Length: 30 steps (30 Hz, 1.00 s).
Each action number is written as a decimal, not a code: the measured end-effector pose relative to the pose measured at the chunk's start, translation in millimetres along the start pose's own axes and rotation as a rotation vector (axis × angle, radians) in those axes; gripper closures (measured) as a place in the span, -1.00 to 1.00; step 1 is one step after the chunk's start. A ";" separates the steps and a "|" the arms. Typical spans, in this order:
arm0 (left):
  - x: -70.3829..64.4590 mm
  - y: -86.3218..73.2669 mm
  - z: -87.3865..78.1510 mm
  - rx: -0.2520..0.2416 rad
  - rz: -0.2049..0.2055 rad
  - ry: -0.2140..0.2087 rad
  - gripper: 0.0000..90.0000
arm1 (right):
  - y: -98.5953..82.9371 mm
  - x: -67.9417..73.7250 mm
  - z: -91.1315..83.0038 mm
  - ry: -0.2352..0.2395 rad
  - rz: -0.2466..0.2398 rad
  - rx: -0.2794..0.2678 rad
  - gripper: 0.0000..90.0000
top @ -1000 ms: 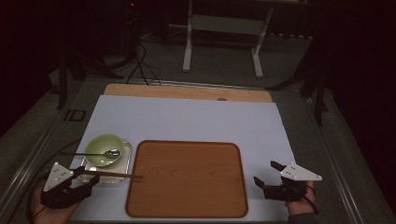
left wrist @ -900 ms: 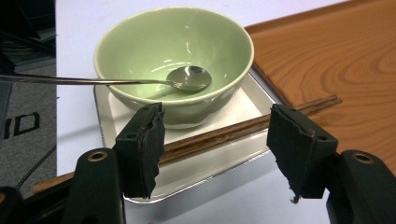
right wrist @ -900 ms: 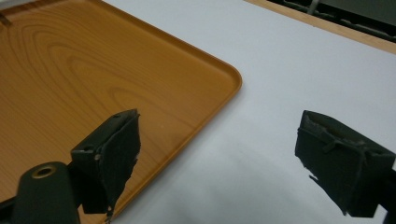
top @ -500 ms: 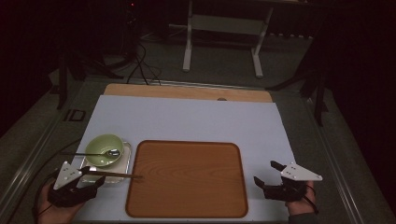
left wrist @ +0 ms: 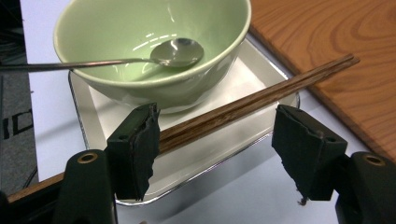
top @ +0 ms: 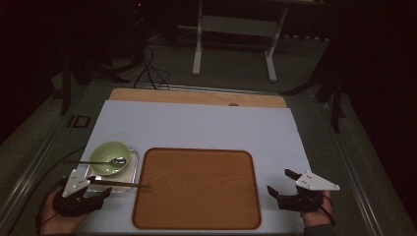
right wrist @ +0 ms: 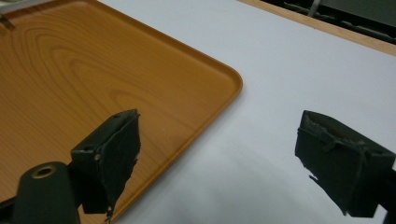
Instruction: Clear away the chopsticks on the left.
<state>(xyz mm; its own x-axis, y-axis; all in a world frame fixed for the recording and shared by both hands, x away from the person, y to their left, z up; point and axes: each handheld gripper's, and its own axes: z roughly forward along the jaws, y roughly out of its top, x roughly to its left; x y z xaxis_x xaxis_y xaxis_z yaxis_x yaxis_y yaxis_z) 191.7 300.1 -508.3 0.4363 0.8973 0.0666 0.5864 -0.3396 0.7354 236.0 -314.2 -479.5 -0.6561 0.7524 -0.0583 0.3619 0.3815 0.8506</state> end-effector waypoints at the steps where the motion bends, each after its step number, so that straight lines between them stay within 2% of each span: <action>1: 0.4 -0.2 1.2 0.002 0.000 -0.002 -0.26 | -0.1 -0.1 0.0 0.000 0.000 0.000 -0.69; 19: 4.2 -0.5 15.9 0.058 0.037 -0.031 -0.20 | 0.0 -1.1 0.2 0.006 0.004 -0.001 -0.69; 26: 5.4 -1.2 16.1 0.056 0.037 -0.034 -0.14 | -0.1 -1.4 0.1 0.004 0.005 0.000 -0.69; 30: 4.0 -1.1 15.9 0.059 0.051 -0.033 -0.11 | 0.0 -1.2 0.4 0.003 0.005 0.001 -0.69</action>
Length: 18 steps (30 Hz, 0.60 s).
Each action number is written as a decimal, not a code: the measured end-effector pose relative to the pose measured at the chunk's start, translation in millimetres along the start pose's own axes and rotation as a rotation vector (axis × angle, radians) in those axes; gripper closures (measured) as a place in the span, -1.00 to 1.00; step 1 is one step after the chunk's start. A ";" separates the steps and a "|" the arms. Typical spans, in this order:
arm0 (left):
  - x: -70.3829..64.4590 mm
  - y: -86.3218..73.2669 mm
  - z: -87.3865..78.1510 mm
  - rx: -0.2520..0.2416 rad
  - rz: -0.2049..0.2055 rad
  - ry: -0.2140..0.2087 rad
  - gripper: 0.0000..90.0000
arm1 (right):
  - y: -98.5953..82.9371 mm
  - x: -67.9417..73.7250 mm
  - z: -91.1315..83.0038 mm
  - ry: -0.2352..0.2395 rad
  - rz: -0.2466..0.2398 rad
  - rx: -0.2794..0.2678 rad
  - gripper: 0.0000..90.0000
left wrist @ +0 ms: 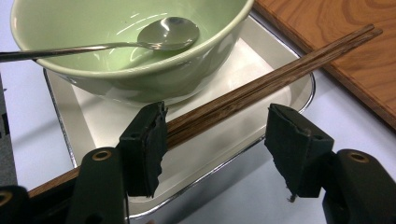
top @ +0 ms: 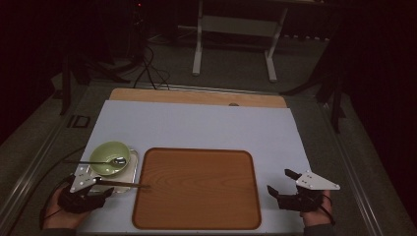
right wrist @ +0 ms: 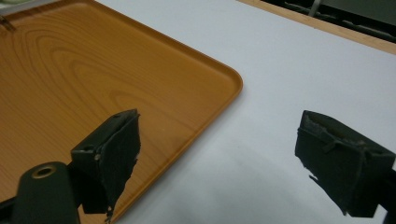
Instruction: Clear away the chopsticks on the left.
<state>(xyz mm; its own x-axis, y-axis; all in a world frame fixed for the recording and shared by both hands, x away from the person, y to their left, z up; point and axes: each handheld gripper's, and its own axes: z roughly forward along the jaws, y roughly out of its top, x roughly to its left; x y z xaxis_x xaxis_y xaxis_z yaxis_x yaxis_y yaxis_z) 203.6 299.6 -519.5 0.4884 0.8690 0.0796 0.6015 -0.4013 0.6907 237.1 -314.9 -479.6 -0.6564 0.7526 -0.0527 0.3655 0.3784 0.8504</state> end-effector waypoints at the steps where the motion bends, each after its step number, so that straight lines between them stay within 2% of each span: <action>1: -0.3 0.2 0.2 0.001 0.003 0.000 -0.12 | 0.1 0.1 -0.1 0.001 0.000 -0.001 -0.69; 8: -0.6 0.8 1.7 -0.004 0.008 0.006 -0.23 | 0.0 -0.2 -0.4 0.000 -0.001 -0.002 -0.69; 18: -2.9 1.0 3.7 0.010 0.031 0.007 -0.23 | 0.2 -0.2 -0.4 0.003 -0.002 -0.003 -0.69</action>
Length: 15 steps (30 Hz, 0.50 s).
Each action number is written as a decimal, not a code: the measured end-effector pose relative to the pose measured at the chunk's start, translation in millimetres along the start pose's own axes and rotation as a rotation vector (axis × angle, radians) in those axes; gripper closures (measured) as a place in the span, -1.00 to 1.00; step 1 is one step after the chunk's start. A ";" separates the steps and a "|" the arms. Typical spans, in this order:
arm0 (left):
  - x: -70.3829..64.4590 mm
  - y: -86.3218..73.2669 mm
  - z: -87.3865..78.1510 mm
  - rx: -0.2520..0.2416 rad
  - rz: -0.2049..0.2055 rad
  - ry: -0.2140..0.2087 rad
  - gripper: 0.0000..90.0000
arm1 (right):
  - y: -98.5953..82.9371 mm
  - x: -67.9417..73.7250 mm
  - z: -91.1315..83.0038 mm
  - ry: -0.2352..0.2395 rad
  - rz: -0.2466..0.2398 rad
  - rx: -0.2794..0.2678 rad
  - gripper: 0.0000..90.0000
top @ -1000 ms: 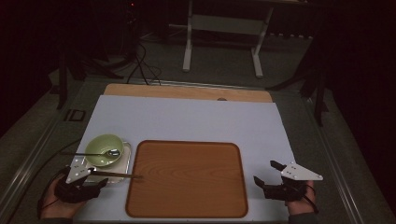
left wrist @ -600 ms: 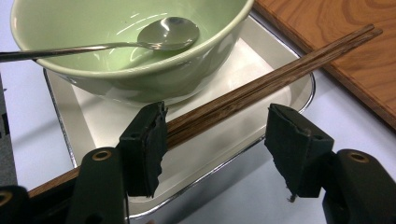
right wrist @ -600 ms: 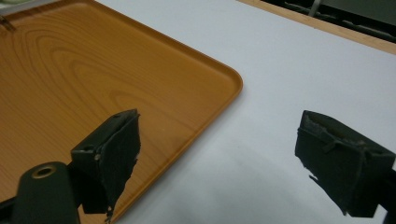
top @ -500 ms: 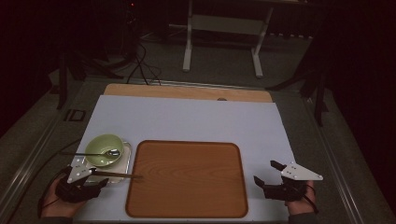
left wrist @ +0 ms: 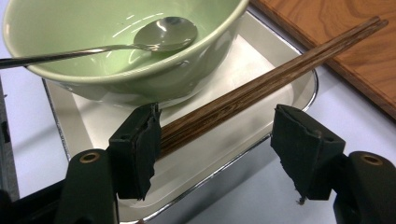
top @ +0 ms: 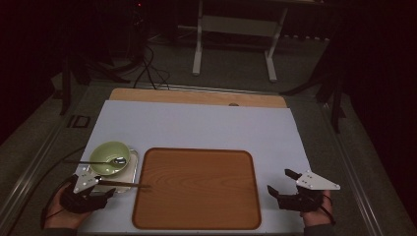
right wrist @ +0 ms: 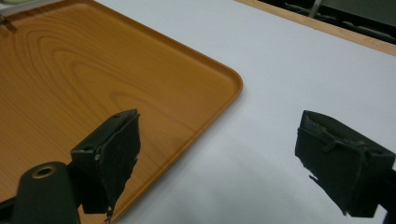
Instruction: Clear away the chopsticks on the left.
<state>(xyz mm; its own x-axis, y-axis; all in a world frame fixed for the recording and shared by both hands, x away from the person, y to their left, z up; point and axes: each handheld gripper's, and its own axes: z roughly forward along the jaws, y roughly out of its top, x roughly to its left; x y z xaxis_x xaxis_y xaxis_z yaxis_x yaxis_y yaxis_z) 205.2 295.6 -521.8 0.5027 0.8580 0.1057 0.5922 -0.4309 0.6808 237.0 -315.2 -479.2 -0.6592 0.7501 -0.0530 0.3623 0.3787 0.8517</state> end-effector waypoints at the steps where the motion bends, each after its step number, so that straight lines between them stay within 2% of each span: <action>1: -0.6 0.1 0.6 0.004 0.003 -0.008 -0.20 | 0.0 0.1 0.1 0.000 -0.001 0.001 -0.69; 6: -2.8 0.5 2.4 0.020 0.017 -0.024 -0.14 | 0.0 0.2 0.0 -0.001 -0.001 0.001 -0.69; 10: -3.8 0.3 0.8 0.017 0.026 -0.048 0.09 | -0.1 0.0 -0.2 -0.001 0.001 0.001 -0.69; 15: -8.5 2.1 0.1 0.024 0.056 -0.064 0.35 | -0.1 -0.1 0.0 -0.002 0.001 0.004 -0.69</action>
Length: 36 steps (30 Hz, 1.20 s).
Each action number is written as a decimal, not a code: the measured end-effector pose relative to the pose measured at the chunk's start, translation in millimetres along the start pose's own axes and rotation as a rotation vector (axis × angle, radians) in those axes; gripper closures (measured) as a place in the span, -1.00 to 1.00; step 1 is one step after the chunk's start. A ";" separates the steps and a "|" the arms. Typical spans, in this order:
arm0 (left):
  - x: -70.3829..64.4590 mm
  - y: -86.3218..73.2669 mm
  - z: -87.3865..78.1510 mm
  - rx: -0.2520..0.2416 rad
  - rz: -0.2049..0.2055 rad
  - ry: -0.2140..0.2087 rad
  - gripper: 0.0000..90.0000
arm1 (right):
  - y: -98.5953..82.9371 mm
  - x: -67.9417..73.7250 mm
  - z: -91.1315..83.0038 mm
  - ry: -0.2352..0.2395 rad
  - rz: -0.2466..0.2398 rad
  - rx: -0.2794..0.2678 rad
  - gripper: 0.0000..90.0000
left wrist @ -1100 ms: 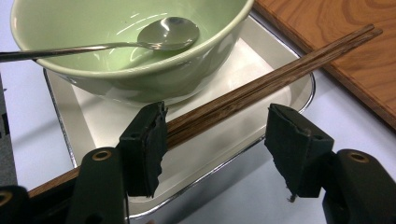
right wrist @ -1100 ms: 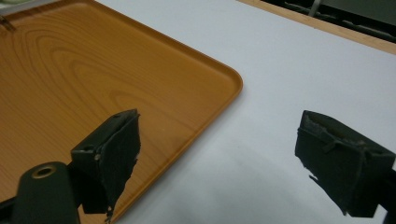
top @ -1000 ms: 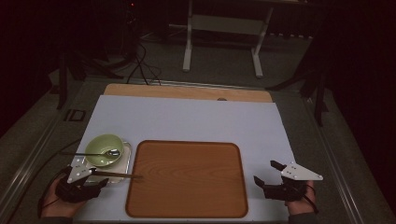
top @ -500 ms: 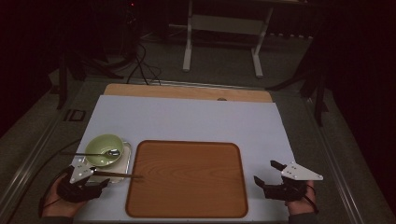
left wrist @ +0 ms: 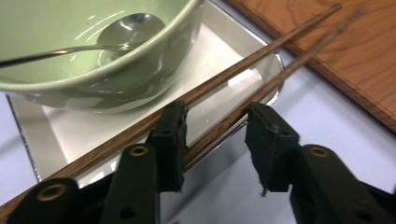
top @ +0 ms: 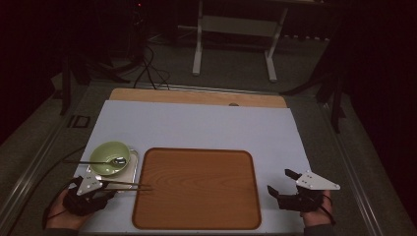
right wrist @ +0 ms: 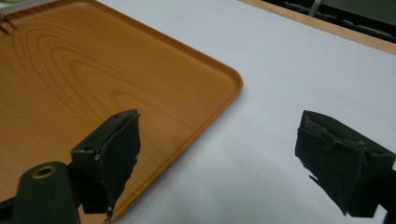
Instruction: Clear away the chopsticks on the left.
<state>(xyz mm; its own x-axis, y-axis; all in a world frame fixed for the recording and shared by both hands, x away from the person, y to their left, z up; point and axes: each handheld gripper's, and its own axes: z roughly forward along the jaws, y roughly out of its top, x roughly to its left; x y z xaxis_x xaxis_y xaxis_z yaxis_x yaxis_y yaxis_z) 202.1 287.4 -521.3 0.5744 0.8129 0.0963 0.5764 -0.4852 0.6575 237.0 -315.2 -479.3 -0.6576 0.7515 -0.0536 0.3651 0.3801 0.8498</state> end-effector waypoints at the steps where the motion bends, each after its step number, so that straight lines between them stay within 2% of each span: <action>1: -0.8 0.3 -0.1 0.002 0.007 -0.005 0.41 | 0.0 0.0 -0.1 -0.001 0.001 0.001 -0.69; 4: -3.8 0.8 1.6 0.012 0.028 -0.020 0.54 | -0.1 -0.1 0.1 0.000 0.001 0.002 -0.69; 7: -6.0 2.3 1.2 0.009 0.045 -0.017 0.60 | -0.1 0.0 0.3 0.000 0.000 0.003 -0.69; 15: -9.0 7.4 -0.3 -0.003 0.037 -0.019 0.89 | -0.2 0.1 0.6 0.003 0.002 0.006 -0.69; 19: -9.1 9.4 -0.2 0.006 0.009 -0.023 0.91 | -0.1 0.3 0.7 0.004 0.002 0.005 -0.69; 23: -8.2 11.6 0.7 0.000 -0.039 -0.044 0.92 | -0.2 0.1 0.4 0.003 0.000 0.004 -0.69; 29: -8.6 18.0 -5.3 -0.039 -0.085 -0.055 0.92 | -0.4 -0.1 -0.1 -0.002 0.003 0.004 -0.69; 32: -10.0 20.7 -7.1 -0.042 -0.100 -0.053 0.92 | -0.4 0.2 -0.6 -0.003 0.003 0.001 -0.69; 36: -11.8 25.6 -10.8 -0.059 -0.132 -0.084 0.92 | -0.7 -0.1 -1.3 -0.005 0.006 -0.006 -0.69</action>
<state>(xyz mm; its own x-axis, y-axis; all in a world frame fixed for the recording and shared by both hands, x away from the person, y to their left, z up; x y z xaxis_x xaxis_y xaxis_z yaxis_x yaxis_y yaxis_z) 203.9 268.9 -497.5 0.5437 0.8374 -0.0554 0.6168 -0.3540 0.7030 236.0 -316.3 -479.2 -0.6522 0.7563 -0.0509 0.3653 0.3724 0.8532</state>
